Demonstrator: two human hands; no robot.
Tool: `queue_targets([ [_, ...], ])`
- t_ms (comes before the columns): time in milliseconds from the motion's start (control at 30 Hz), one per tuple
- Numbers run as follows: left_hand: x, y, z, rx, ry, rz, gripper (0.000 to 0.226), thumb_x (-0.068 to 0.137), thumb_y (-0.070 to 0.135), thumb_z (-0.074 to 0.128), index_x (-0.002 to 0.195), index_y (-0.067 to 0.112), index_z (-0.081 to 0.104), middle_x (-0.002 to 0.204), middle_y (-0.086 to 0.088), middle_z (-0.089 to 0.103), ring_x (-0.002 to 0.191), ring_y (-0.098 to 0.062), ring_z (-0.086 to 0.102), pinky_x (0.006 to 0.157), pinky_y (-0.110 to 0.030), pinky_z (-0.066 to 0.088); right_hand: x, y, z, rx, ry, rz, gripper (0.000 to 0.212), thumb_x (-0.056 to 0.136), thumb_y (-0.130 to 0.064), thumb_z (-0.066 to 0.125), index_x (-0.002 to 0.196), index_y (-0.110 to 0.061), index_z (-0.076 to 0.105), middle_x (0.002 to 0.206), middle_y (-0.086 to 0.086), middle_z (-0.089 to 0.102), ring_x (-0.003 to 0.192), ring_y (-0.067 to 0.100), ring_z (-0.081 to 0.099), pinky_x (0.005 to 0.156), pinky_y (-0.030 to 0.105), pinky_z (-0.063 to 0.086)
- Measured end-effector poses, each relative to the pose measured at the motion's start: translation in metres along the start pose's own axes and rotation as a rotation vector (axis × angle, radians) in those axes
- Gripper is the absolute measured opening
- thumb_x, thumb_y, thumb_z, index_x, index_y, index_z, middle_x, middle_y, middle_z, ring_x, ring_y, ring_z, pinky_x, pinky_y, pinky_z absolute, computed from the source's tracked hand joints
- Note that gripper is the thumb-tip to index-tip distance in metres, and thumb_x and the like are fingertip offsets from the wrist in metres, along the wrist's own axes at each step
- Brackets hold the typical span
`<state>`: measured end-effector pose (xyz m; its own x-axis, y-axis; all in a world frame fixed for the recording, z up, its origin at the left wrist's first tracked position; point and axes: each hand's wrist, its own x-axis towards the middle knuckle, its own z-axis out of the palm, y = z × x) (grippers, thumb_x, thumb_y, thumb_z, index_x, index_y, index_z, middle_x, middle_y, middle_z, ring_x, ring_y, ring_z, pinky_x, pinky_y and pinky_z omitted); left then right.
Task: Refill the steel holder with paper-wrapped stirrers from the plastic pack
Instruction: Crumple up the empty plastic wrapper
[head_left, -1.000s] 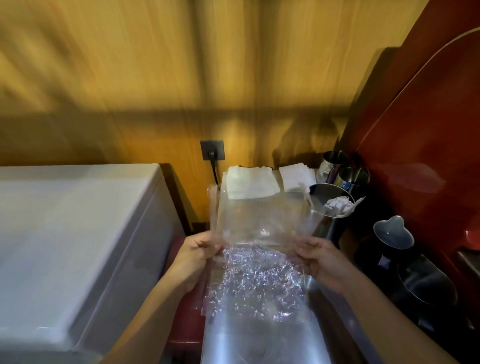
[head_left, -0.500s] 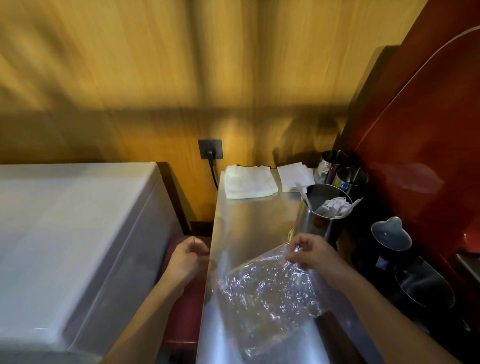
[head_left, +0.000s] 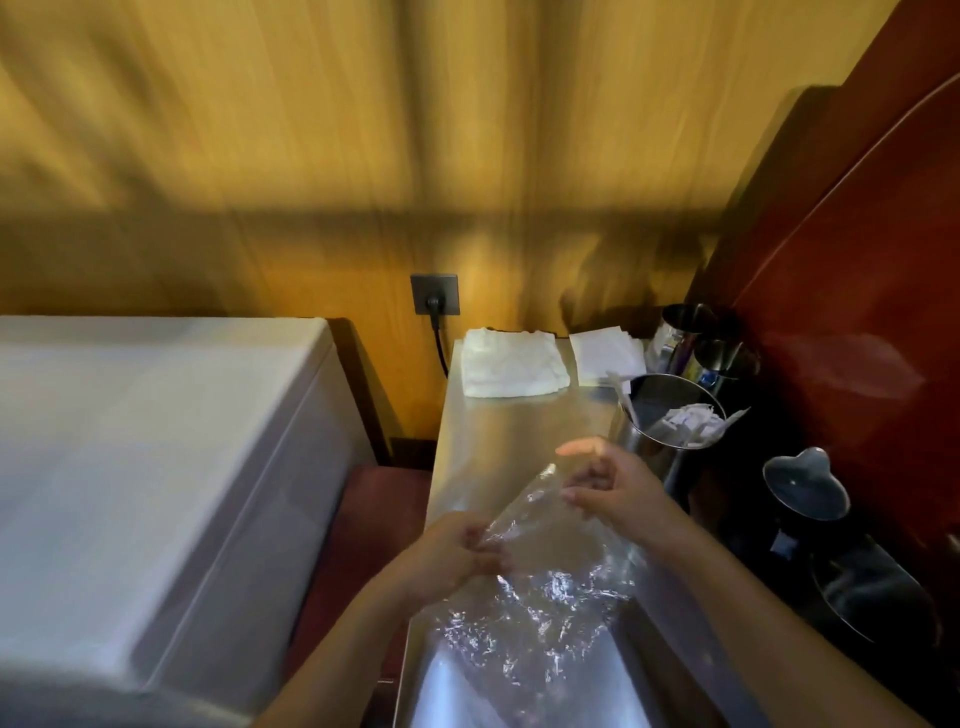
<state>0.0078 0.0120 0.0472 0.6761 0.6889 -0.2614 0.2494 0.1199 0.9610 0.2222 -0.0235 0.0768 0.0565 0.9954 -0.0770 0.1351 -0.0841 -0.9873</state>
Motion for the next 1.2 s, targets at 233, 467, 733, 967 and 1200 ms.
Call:
queue_targets([
  [233, -0.009, -0.010, -0.014, -0.344, 0.365, -0.073, 0.005, 0.076, 0.004, 0.070, 0.079, 0.004, 0.066, 0.064, -0.010, 0.066, 0.052, -0.019, 0.063, 0.044, -0.028, 0.051, -0.001, 0.020, 0.006, 0.185, 0.025, 0.227, 0.038, 0.069, -0.012, 0.075, 0.102, -0.017, 0.058, 0.078, 0.000, 0.072, 0.064, 0.009, 0.066, 0.054, 0.017, 0.048],
  [467, 0.016, -0.016, -0.008, -0.397, 0.559, -0.151, 0.015, 0.078, 0.008, 0.070, 0.090, 0.006, 0.060, 0.078, -0.014, 0.064, 0.059, -0.023, 0.056, 0.051, -0.031, 0.044, 0.009, 0.031, 0.027, 0.259, 0.170, 0.274, 0.016, 0.074, -0.005, 0.071, 0.086, -0.011, 0.064, 0.081, 0.005, 0.071, 0.072, 0.017, 0.065, 0.068, 0.027, 0.048],
  [733, 0.044, -0.015, -0.013, -0.097, 0.659, -0.143, 0.030, 0.078, 0.005, 0.066, 0.100, 0.014, 0.046, 0.090, -0.012, 0.056, 0.081, -0.034, 0.062, 0.073, -0.047, 0.054, 0.057, 0.045, 0.030, 0.020, 0.397, 0.316, 0.023, 0.080, -0.005, 0.065, 0.100, -0.009, 0.054, 0.081, 0.010, 0.062, 0.068, 0.023, 0.057, 0.062, 0.038, 0.048],
  [967, 0.073, -0.006, -0.029, 0.211, 0.702, -0.162, 0.030, 0.079, 0.010, 0.058, 0.106, 0.017, 0.046, 0.087, 0.000, 0.056, 0.083, -0.024, 0.060, 0.076, -0.048, 0.055, 0.099, 0.054, 0.034, -0.135, 0.410, 0.346, 0.015, 0.079, -0.010, 0.060, 0.090, -0.014, 0.050, 0.076, 0.008, 0.058, 0.060, 0.022, 0.051, 0.056, 0.033, 0.041],
  [1200, 0.094, -0.018, -0.035, 0.606, 0.612, -0.166, 0.034, 0.084, 0.012, 0.051, 0.118, 0.008, 0.051, 0.117, -0.012, 0.054, 0.110, -0.029, 0.050, 0.093, -0.039, 0.042, 0.120, 0.058, 0.034, -0.488, 0.358, 0.423, 0.016, 0.081, -0.018, 0.053, 0.094, -0.011, 0.048, 0.089, 0.011, 0.059, 0.081, 0.030, 0.056, 0.066, 0.031, 0.040],
])
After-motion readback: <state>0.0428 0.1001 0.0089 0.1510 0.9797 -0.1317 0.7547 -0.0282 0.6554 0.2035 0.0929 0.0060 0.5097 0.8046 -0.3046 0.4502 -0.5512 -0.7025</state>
